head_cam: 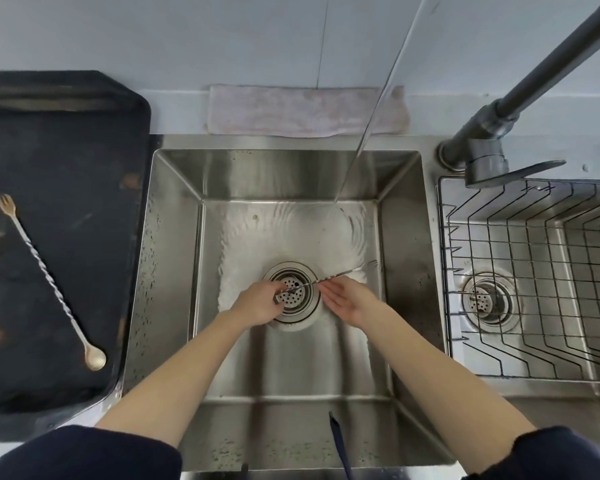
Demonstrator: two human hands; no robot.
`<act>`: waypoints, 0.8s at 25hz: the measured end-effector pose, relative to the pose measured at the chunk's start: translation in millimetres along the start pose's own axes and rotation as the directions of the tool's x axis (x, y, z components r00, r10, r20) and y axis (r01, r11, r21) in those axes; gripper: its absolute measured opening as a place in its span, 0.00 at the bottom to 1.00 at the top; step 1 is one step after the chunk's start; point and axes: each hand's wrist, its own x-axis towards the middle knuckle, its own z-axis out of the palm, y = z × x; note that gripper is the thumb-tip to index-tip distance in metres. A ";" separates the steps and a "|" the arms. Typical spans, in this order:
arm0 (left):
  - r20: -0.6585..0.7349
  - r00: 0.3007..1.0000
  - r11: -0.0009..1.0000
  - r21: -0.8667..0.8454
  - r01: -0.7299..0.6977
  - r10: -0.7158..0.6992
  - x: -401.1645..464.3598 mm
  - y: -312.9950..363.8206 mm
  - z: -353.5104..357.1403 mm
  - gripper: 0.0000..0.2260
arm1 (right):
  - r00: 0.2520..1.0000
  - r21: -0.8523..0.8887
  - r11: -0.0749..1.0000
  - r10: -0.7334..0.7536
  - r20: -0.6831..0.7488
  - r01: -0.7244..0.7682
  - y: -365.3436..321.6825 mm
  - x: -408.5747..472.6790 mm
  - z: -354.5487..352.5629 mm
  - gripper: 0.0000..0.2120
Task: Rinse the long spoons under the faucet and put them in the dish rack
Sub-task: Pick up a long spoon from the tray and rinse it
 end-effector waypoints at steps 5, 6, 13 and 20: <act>-0.009 1.000 0.994 0.113 -0.003 0.004 -5.2 5.1 -1.6 0.21 | 0.999 -0.148 0.988 -0.052 -0.006 0.051 -1.6 -8.1 -1.3 0.14; -0.011 1.000 0.993 0.122 -0.008 0.010 -7.2 6.8 -3.5 0.21 | 0.995 -0.273 0.958 -0.101 -0.022 0.091 -1.4 -10.3 -0.8 0.15; -0.126 0.989 0.933 0.358 -0.029 0.079 -39.5 17.8 -32.5 0.20 | 0.906 -0.940 0.121 -0.331 0.265 0.319 4.0 -55.5 12.1 0.22; -0.354 0.923 0.941 0.337 -0.025 0.151 -101.7 19.2 -65.9 0.21 | 0.817 -0.902 -0.224 -0.384 0.429 0.369 21.1 -115.8 47.7 0.25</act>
